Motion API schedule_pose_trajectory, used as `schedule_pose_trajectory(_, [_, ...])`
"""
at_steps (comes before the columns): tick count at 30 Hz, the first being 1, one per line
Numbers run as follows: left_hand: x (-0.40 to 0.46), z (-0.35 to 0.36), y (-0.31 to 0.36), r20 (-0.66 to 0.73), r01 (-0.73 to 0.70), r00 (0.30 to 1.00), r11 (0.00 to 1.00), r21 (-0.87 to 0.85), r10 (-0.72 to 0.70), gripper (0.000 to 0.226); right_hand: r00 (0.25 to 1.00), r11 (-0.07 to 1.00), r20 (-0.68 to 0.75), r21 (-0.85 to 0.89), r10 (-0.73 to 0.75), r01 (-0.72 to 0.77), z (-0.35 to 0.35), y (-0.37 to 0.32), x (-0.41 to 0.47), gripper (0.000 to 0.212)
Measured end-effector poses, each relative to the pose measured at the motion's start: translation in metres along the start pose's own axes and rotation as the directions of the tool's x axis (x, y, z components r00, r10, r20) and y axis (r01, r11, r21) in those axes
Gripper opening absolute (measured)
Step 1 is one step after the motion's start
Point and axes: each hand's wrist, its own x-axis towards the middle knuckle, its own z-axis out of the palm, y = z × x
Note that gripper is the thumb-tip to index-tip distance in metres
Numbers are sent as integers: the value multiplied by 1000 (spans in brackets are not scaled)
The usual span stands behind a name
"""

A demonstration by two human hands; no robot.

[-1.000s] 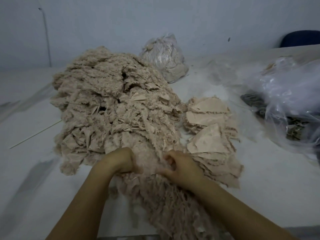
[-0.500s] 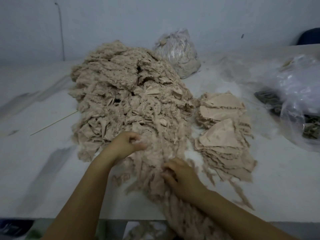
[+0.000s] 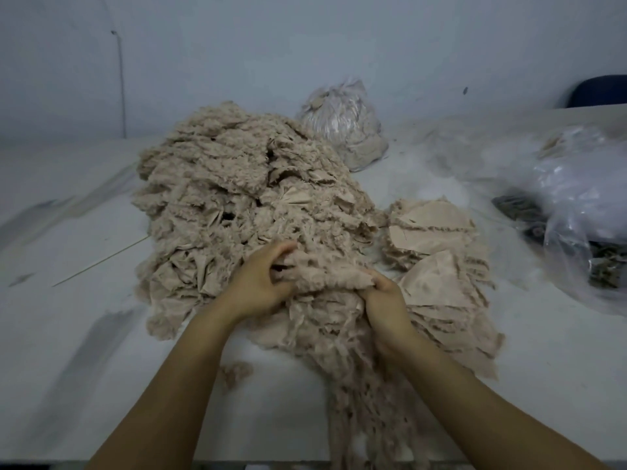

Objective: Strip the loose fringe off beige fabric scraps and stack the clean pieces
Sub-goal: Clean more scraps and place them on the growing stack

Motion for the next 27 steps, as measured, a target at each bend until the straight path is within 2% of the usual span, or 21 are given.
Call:
schedule_pose_trajectory(1, [3, 2, -5, 14, -4, 1000, 990, 144, 2, 46, 999, 1000, 17, 5, 28, -28, -3, 1, 1, 31])
schedule_pose_trajectory(2, [5, 3, -6, -43, 10, 999, 983, 182, -2, 40, 998, 999, 33, 8, 46, -46, -4, 0, 0, 30])
schedule_pose_trajectory(4, [8, 2, -1, -132, 41, 991, 999, 27, -37, 12, 999, 998, 15, -22, 51, -50, -9, 4, -1, 30])
schedule_pose_trajectory(6, [13, 0, 8, -70, 28, 997, 991, -131, -38, 23, 1000, 991, -12, -137, 0, -2, -16, 7, 0, 29])
schedule_pose_trajectory(8, [19, 1, 19, 22, 29, 999, 979, -200, -25, 37, 991, 938, 34, -320, -127, 131, -24, 8, 0, 5])
schedule_pose_trajectory(10, [26, 7, 25, 51, 47, 998, 977, -208, -38, 41, 958, 828, 146, -481, -248, 288, -29, 7, -1, 51])
schedule_pose_trajectory(11, [30, 10, 26, 81, 65, 996, 973, -220, -48, 39, 932, 785, 186, -502, -311, 362, -28, 5, -2, 60])
schedule_pose_trajectory(13, [36, 18, 34, 116, 86, 992, 956, -282, -55, 34, 888, 744, 220, -486, -403, 458, -25, 2, -4, 44])
schedule_pose_trajectory(14, [40, 22, 37, 94, 74, 994, 947, -312, -47, 30, 895, 769, 184, -460, -406, 444, -23, 2, -2, 29])
schedule_pose_trajectory(16, [46, 26, 40, -25, -11, 1000, 964, -265, 5, 15, 951, 890, 93, -335, -294, 308, -24, 0, 3, 5])
schedule_pose_trajectory(17, [48, 27, 40, -89, -56, 995, 970, -235, 36, 6, 971, 937, 59, -255, -233, 240, -25, 0, 3, 5])
schedule_pose_trajectory(19, [44, 29, 37, -207, -144, 974, 964, -225, 98, 13, 988, 979, 23, -130, -155, 156, -27, -2, 4, 3])
schedule_pose_trajectory(21, [34, 29, 33, -280, -303, 927, 939, -162, 251, 19, 994, 993, -42, -58, -105, 103, -28, -4, 5, 8])
schedule_pose_trajectory(23, [22, 35, 27, -135, -392, 914, 919, -40, 383, 35, 999, 987, -40, 163, -6, 12, -25, -8, 10, 15])
schedule_pose_trajectory(25, [15, 46, 19, 79, -431, 902, 892, 138, 424, 51, 995, 907, 50, 408, 88, -100, -22, -16, 14, 19])
schedule_pose_trajectory(26, [14, 53, 13, 71, -427, 904, 888, 170, 422, 46, 987, 856, 106, 493, 117, -154, -20, -21, 14, 19])
schedule_pose_trajectory(27, [13, 57, 11, -15, -362, 930, 925, 113, 366, 35, 979, 821, 153, 535, 136, -198, -18, -24, 14, 19])
